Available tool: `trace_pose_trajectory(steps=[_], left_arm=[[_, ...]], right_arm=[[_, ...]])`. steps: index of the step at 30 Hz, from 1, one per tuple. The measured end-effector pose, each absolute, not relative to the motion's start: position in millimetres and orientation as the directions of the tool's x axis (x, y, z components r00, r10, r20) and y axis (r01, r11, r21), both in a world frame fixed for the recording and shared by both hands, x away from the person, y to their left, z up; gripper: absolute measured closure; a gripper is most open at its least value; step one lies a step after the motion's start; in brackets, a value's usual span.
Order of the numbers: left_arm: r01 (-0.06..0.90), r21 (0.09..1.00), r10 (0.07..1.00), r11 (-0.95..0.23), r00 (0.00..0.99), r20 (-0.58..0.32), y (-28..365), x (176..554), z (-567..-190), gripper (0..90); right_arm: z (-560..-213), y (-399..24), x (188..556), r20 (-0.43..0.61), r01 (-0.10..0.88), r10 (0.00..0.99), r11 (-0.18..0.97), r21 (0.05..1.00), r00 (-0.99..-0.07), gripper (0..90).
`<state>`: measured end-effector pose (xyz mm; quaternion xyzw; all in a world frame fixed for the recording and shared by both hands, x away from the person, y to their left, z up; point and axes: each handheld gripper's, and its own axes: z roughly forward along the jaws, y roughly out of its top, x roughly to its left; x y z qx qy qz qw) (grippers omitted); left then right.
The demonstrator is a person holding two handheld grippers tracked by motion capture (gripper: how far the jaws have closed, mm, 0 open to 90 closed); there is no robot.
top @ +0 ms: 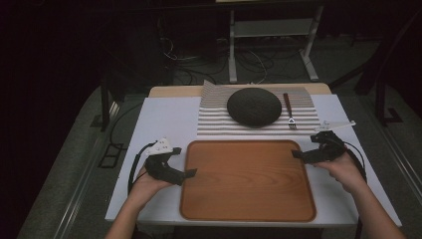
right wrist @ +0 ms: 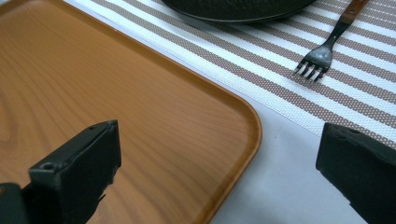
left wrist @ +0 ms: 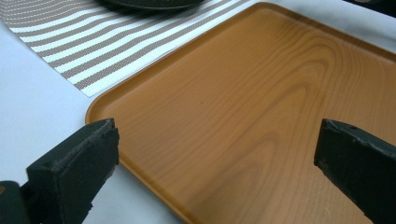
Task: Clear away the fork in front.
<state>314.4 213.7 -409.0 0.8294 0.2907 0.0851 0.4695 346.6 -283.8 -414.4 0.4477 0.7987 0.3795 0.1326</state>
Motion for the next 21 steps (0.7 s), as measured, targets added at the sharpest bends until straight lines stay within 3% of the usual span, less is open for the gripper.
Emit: trace_pose_trajectory(steps=[21], left_arm=[[0.396,0.825,0.560,-0.404,0.820,-0.120,212.0,313.9,-409.9,0.0]], right_arm=[[-411.7,-286.9,377.8,0.152,0.637,0.838,0.267,0.723,-0.524,0.2]])
